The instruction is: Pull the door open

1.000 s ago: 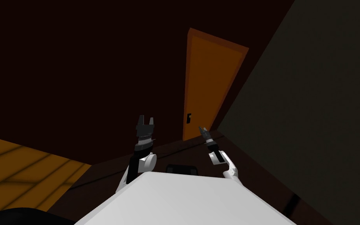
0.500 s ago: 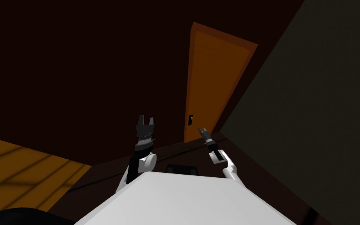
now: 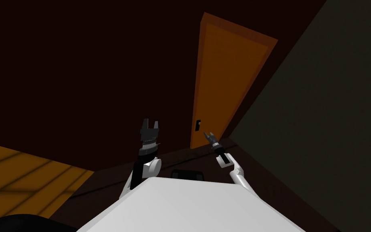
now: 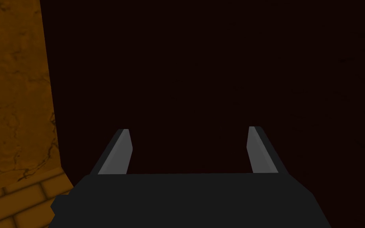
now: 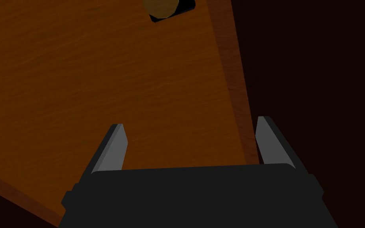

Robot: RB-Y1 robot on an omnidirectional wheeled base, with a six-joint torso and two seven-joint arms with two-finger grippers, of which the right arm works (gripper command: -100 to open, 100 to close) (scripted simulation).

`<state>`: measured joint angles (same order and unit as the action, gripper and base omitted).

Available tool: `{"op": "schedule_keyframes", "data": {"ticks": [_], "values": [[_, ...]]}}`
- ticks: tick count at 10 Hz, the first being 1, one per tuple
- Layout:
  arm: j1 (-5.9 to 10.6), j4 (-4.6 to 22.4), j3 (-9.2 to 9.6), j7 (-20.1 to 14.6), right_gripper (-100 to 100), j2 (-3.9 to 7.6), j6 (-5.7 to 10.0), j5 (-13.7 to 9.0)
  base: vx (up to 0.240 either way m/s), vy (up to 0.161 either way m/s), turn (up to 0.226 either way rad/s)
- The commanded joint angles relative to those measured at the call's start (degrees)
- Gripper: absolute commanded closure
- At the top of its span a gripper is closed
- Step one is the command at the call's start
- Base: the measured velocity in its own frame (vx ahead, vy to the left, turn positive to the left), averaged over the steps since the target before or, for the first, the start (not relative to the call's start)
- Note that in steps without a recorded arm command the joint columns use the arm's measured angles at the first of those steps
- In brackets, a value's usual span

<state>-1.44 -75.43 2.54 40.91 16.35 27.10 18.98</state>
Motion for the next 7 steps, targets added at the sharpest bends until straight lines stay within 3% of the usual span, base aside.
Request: {"op": "schedule_keyframes", "data": {"ticks": [1,7], "values": [[0.7,1.6,-0.08,1.3,-100,0.52,0.23,0.7,0.095,0.021,0.03],[4.3,8.8,-0.28,7.2,-100,2.48,0.62,4.0,0.112,0.012,0.044]]}}
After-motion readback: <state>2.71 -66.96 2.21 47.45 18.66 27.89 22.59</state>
